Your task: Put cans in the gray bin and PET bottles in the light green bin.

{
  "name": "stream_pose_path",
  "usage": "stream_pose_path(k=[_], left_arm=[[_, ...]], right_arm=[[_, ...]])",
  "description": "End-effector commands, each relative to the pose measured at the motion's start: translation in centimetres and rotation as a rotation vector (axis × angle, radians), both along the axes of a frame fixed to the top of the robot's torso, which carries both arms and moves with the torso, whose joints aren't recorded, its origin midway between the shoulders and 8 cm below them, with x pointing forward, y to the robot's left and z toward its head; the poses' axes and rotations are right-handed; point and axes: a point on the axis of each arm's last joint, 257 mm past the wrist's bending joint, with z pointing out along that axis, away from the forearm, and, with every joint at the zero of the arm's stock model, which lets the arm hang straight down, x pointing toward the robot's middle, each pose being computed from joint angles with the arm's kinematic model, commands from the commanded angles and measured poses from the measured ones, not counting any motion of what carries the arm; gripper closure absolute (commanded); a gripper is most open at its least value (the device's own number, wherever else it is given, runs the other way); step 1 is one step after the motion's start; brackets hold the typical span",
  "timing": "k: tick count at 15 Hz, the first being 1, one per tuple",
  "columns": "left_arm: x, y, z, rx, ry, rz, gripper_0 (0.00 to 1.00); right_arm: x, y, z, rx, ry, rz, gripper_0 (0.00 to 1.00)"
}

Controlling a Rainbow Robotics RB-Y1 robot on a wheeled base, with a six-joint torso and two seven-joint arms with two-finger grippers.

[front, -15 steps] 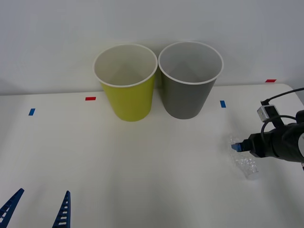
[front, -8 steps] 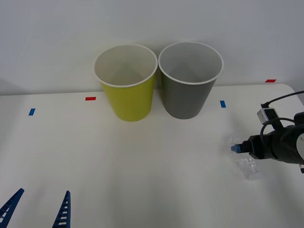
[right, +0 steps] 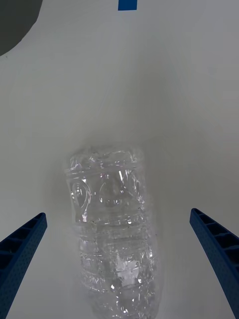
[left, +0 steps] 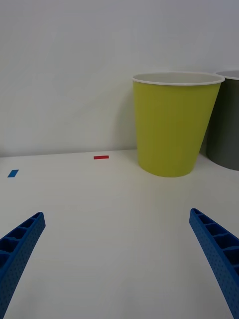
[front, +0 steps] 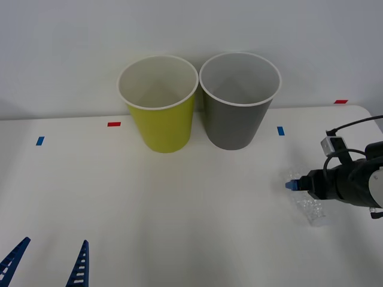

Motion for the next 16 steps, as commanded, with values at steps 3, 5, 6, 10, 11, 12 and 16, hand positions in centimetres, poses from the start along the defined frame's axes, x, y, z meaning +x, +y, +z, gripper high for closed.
stream_pose_path(k=[3,5,6,10,11,12,16], left_arm=[[0.0,0.0,0.0,0.000,0.000,0.000,0.00],[0.0,0.0,0.0,0.000,0.000,0.000,0.00],[0.0,0.0,0.0,0.000,0.000,0.000,0.00],[0.0,0.0,0.0,0.000,0.000,0.000,0.00],[0.0,0.0,0.0,0.000,0.000,0.000,0.00],[0.0,0.0,0.0,0.000,0.000,0.000,0.00],[0.0,0.0,0.0,0.000,0.000,0.000,0.00]], right_arm=[[0.1,-0.2,-0.4,0.020,0.009,-0.040,0.00],[1.1,-0.1,-0.9,0.064,-0.016,-0.066,0.00],[1.4,-0.4,-1.2,0.065,-0.023,-0.067,0.00],[1.3,-1.1,-1.5,0.048,-0.014,-0.071,0.00],[1.2,-1.3,-1.6,0.042,-0.006,-0.071,0.00],[0.9,-1.5,-1.6,0.029,0.011,-0.070,0.00],[0.9,-1.7,-1.7,0.028,0.013,-0.080,0.00]])
